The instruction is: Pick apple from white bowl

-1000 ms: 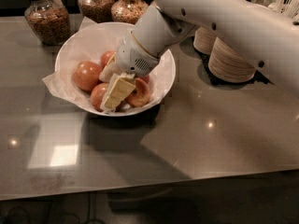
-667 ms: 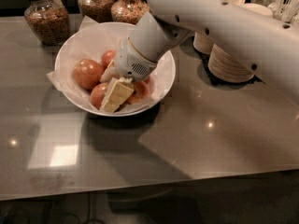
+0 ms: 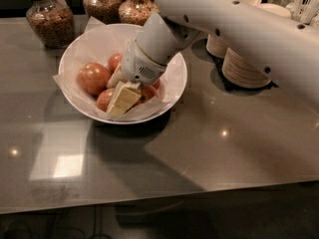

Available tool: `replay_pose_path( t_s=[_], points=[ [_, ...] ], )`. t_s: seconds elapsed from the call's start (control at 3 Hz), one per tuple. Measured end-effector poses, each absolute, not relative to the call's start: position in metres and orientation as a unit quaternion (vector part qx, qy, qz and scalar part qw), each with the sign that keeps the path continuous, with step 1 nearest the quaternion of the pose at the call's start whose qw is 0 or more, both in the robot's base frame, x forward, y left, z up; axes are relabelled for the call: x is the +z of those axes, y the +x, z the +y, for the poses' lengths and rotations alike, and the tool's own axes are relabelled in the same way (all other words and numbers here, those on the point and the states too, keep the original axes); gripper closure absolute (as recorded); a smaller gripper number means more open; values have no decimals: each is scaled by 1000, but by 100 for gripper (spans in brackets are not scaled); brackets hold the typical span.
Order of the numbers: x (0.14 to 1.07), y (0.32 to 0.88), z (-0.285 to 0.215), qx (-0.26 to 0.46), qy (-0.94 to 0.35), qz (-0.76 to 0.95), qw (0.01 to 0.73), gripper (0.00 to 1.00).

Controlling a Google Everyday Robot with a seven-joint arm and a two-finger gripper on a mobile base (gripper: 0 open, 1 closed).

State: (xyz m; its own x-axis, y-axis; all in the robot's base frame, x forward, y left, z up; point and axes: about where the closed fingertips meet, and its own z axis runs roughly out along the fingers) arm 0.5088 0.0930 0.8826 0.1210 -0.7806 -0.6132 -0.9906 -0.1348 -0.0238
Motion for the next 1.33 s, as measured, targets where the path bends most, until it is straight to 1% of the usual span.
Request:
replay_pose_path(
  t_s=[0.33, 0.67, 1.0, 1.33],
  points=[
    [883, 509, 93, 237, -715, 619, 222, 69],
    [883, 509, 93, 237, -715, 619, 222, 92],
    [883, 509, 93, 237, -715, 619, 222, 100],
    [889, 505, 92, 241, -715, 614, 230, 100]
  ],
)
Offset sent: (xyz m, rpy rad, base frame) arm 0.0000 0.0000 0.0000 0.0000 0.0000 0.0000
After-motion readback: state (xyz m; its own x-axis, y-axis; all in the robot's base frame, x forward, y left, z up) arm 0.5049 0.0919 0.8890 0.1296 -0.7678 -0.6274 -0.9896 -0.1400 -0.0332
